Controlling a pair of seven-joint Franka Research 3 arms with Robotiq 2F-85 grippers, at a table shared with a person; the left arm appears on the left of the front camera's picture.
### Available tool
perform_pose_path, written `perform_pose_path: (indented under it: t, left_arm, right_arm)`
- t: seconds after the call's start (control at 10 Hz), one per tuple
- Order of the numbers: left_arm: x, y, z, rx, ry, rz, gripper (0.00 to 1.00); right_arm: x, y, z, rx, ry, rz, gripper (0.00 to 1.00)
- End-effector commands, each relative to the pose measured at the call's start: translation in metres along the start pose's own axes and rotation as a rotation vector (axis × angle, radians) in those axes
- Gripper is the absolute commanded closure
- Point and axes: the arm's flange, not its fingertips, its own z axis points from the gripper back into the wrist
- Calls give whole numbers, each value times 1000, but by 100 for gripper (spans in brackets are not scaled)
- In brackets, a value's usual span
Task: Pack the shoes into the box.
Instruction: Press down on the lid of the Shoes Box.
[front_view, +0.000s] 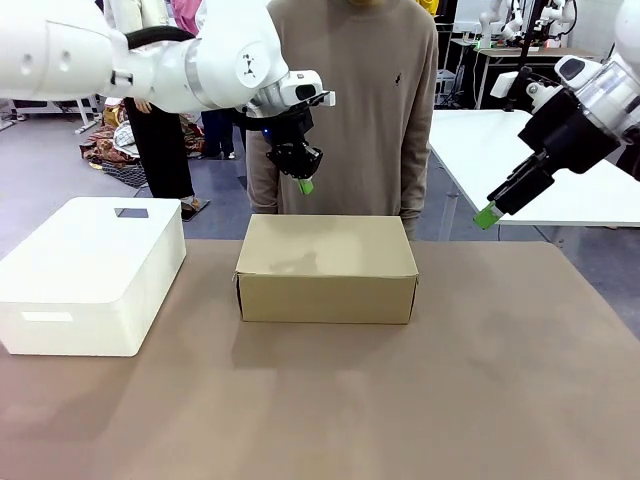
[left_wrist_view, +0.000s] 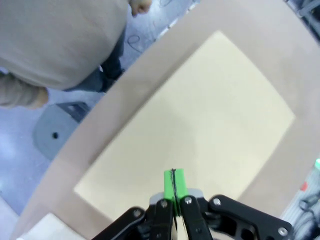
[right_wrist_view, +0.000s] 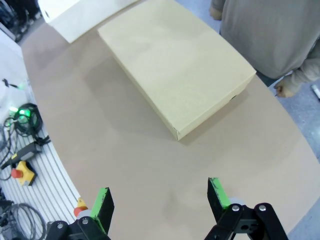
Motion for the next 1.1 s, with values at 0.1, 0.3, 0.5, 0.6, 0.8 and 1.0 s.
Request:
perform_pose_path:
  t: [0.1, 0.3, 0.5, 0.6, 0.8, 1.0]
  left_arm:
    - [-79, -22, 29, 21, 28, -59, 91]
    - [-118, -35, 48, 33, 15, -193, 53]
    - [-155, -43, 64, 38, 4, -276, 14]
    - [-173, -49, 71, 40, -2, -310, 0]
    - [-202, -67, 76, 41, -53, -315, 0]
    - [-220, -76, 73, 47, -166, -236, 0]
  right_arm:
    - [-3, 24, 6, -58, 95, 39, 0]
    - [-7, 29, 4, -50, 144, 201, 0]
    - [-11, 34, -1, 4, 175, 297, 0]
    - [-14, 35, -3, 14, 197, 327, 0]
    - [-17, 36, -2, -54, 180, 283, 0]
    - [-19, 45, 0, -140, 105, 226, 0]
